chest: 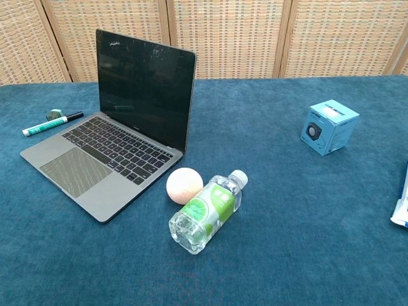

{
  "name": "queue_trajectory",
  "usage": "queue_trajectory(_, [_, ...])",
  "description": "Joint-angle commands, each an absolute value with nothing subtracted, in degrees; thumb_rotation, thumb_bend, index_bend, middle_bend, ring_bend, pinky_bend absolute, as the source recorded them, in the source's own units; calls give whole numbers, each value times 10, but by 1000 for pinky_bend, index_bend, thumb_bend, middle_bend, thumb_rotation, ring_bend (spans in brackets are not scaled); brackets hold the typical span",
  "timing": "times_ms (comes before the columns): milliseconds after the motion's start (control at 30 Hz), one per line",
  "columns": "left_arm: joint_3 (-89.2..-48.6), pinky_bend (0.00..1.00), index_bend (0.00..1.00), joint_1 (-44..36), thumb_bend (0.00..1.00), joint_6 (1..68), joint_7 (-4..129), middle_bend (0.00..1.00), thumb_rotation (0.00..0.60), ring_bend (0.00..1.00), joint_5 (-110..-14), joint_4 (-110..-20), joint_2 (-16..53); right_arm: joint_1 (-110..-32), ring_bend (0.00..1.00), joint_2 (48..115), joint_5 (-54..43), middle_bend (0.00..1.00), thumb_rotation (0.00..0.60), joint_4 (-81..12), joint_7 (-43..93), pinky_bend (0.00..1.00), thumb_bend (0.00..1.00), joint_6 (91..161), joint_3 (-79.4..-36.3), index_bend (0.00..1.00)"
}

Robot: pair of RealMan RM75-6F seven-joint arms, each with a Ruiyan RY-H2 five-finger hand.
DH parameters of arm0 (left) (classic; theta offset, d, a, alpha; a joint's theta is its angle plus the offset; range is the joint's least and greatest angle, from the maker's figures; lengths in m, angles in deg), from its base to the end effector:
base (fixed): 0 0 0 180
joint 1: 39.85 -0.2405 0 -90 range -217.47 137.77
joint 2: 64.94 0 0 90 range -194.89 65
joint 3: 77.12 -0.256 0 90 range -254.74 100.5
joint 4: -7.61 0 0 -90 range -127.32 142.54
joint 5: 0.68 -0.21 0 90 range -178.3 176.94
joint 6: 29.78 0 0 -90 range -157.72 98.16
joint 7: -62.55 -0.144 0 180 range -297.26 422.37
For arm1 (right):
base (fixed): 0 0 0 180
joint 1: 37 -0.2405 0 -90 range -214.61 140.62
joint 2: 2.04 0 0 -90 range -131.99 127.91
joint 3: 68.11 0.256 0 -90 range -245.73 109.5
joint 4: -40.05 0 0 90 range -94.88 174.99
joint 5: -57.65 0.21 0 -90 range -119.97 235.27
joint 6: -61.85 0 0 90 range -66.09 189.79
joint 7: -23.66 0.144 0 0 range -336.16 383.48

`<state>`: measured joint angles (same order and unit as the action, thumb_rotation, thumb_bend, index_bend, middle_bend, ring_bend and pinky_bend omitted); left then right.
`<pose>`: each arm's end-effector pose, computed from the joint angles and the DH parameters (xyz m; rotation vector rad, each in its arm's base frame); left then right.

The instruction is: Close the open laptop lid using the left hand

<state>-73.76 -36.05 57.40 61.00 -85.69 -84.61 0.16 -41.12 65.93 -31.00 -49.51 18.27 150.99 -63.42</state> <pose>-0.3127 0.1769 0.1608 -1.3382 -0.8791 -0.9043 -0.3045 -0.1832 0.1533 1.3759 -0.7610 0.9256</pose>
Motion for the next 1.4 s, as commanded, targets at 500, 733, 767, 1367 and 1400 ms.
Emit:
queue_trajectory(500, [-716, 0, 0, -297, 197, 502, 629, 0, 600, 0, -875, -893, -45, -412, 0, 654, -302, 0, 600, -499, 194, 0, 0, 1506, -631, 0])
queue_trajectory(733, [-667, 0, 3, -174, 780, 372, 676, 0, 600, 0, -892, -938, -84, -413, 0, 649, -289, 0, 600, -501, 202, 0, 0, 1501, -624, 0])
queue_trajectory(767, [-660, 0, 13, -159, 877, 359, 690, 0, 600, 0, -892, -934, -83, -413, 0, 648, -286, 0, 600, -501, 203, 0, 0, 1500, -623, 0])
queue_trajectory(1367, [-567, 0, 67, 73, 1000, 181, 406, 0, 600, 0, -623, -882, 23, -420, 0, 645, -240, 0, 600, -489, 209, 0, 0, 1476, -605, 0])
queue_trajectory(1400, [-566, 0, 67, 83, 1000, 176, 399, 0, 600, 0, -609, -875, 29, -420, 0, 645, -237, 0, 600, -489, 208, 0, 0, 1474, -604, 0])
